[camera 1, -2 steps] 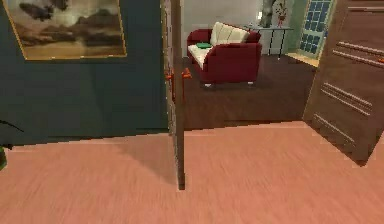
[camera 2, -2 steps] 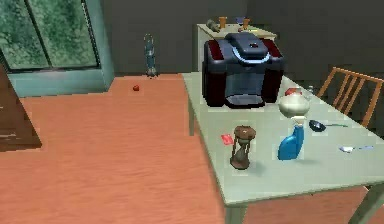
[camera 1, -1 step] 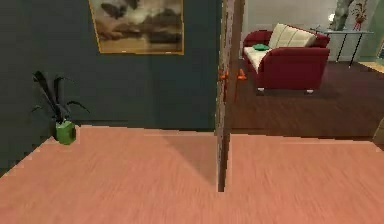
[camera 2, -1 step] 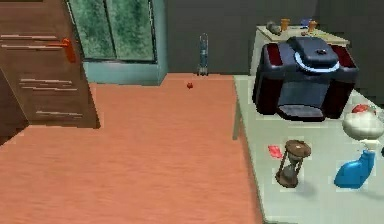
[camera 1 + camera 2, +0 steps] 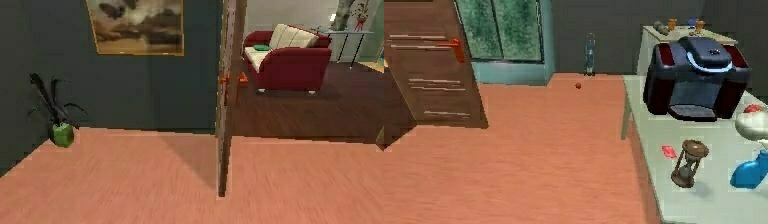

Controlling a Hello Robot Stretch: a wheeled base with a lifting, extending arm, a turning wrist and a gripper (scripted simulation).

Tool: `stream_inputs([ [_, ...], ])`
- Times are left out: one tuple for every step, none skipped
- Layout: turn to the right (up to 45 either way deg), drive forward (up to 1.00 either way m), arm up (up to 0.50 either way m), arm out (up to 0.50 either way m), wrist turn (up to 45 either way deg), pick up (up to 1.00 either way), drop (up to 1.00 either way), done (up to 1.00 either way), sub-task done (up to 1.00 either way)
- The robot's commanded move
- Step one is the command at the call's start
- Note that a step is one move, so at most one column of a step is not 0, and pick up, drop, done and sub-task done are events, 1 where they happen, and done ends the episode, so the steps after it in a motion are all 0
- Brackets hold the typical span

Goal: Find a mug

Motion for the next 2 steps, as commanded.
stream_inputs([
  [39.0, 0.00, 0.00, 0.00, 0.0, 0.00, 0.00, 0.00, 0.00],
  [0.0, 1.00, 0.00, 0.00, 0.0, 0.00, 0.00, 0.00, 0.00],
])
